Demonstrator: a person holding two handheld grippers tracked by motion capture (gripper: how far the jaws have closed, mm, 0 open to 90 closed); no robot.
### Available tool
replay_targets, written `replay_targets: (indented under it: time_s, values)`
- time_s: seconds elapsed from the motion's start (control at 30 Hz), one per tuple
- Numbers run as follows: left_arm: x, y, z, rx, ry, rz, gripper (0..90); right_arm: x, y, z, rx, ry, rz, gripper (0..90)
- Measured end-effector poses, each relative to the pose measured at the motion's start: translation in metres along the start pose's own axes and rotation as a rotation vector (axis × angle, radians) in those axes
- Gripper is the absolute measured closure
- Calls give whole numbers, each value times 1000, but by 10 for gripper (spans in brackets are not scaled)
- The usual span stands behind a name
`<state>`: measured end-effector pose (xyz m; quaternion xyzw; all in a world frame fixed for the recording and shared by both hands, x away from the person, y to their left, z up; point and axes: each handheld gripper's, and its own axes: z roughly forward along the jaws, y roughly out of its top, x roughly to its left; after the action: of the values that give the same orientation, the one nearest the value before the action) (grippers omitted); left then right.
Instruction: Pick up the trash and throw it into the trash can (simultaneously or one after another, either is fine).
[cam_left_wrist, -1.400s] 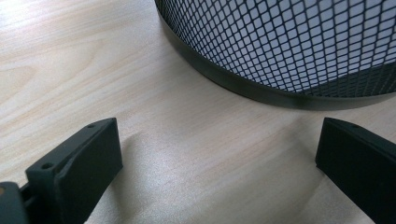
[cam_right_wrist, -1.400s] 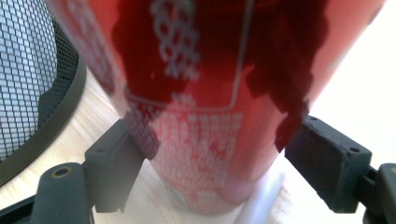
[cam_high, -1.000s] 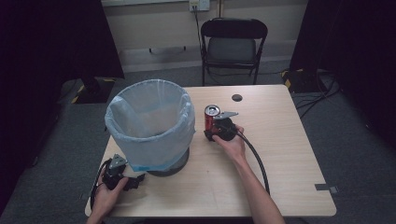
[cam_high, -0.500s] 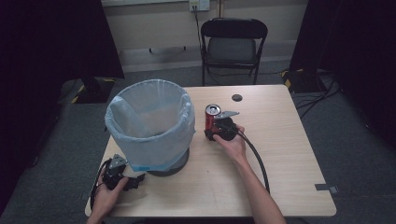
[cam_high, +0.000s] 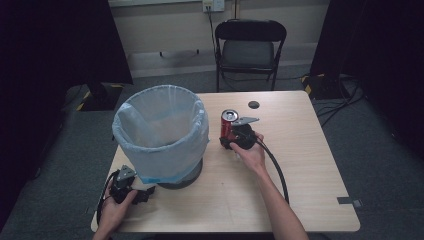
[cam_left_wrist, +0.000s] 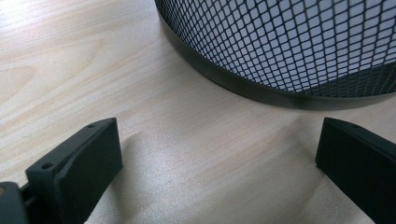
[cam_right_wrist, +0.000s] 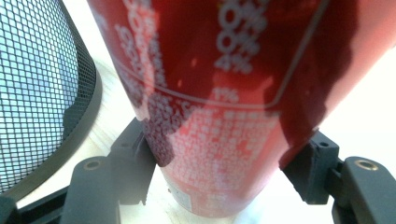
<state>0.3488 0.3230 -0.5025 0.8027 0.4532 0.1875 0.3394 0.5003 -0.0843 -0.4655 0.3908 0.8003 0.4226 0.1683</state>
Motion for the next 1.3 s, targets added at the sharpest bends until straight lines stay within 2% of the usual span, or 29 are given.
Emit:
replay_targets:
  time_s: [0.2, 0.5, 0.53, 0.6, 0.83, 1.1, 1.3]
  values:
    - [0, 0, 0, 0, 0, 0, 0, -2, 2, -6, -12, 11, 17, 340]
    - [0, 0, 0, 2, 0, 2, 0, 0, 8, -15, -32, 28, 16, 340]
    - [0, 0, 0, 1, 0, 1, 0, 0, 9, -17, -44, 43, 29, 341]
    - [0, 0, 0, 1, 0, 1, 0, -1, 9, -18, -46, 42, 33, 341]
    - [0, 0, 0, -1, 1, -1, 0, 2, 15, -27, -67, 25, 17, 342]
    - [0, 0, 0, -1, 1, -1, 0, 3, 20, -35, -67, 37, 28, 342]
    - [0, 0, 0, -1, 0, -1, 0, 5, 24, -41, -81, 47, 18, 342]
